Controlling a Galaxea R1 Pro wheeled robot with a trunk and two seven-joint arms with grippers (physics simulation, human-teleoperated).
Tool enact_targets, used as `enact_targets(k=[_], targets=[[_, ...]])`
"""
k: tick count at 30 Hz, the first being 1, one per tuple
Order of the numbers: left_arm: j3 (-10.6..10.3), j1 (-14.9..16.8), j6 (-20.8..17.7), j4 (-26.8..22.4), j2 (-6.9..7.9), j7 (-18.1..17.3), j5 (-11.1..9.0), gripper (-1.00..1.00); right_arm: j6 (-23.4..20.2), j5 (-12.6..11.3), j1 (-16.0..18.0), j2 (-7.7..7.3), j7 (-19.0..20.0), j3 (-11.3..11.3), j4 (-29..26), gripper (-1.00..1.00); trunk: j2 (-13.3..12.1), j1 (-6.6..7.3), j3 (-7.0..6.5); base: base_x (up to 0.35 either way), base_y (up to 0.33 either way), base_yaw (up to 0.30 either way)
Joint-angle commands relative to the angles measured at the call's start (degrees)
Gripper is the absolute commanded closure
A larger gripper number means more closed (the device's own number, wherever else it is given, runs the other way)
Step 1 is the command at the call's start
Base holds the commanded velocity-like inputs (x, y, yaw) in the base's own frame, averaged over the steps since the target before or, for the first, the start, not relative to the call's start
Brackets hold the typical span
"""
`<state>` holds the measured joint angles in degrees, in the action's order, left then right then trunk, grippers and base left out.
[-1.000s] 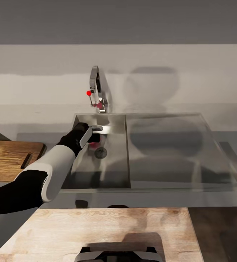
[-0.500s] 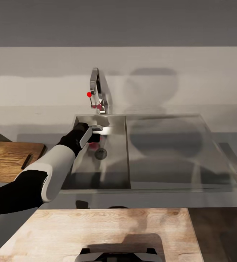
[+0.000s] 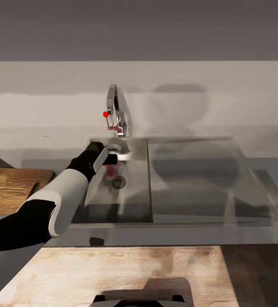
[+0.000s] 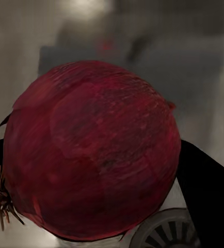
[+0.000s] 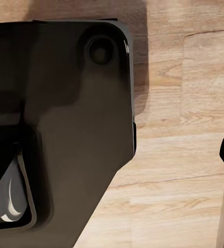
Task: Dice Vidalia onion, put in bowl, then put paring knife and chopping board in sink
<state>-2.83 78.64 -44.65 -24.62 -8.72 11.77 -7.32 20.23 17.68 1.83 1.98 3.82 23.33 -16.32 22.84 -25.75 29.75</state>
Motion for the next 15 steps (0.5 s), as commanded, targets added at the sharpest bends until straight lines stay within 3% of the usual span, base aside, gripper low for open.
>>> enact_targets(k=[1,5,8,11,14,15], targets=[[-0.3,0.0,-0.3,-1.2,0.03,0.4,-0.6,1.00,0.2,0.3,0.0,0.04,0.4,0.5,0.0,-1.00,0.1,-0.04,-0.01,0.000,0.000,0.000],[-0.3,-1.4,-0.5,-5.4,0.02,0.4,-0.7,1.00,0.2,0.3,0.0,0.04,0.4,0.5,0.0,-1.00,0.1,-0.04,-0.37,0.000,0.000,0.000],[-0.4,-7.8,-0.7,-17.4,0.02,0.4,-0.7,1.00,0.2,0.3,0.0,0.04,0.4,0.5,0.0,-1.00,0.1,-0.04,-0.64,0.000,0.000,0.000],[-0.6,-12.1,-1.2,-24.6,0.04,0.4,-0.7,1.00,0.2,0.3,0.0,0.04,0.4,0.5,0.0,-1.00,0.1,-0.04,-0.91,0.000,0.000,0.000],[-1.8,-18.1,-6.8,-34.9,0.21,0.3,-0.6,1.00,0.2,0.3,0.0,0.04,0.4,0.5,0.0,-1.00,0.1,-0.04,-1.17,0.000,0.000,0.000],[-3.5,-23.2,-11.1,-44.2,0.49,0.3,-0.6,1.00,0.2,0.3,0.0,0.04,0.4,0.5,0.0,-1.00,0.1,-0.04,-1.26,0.000,0.000,0.000]])
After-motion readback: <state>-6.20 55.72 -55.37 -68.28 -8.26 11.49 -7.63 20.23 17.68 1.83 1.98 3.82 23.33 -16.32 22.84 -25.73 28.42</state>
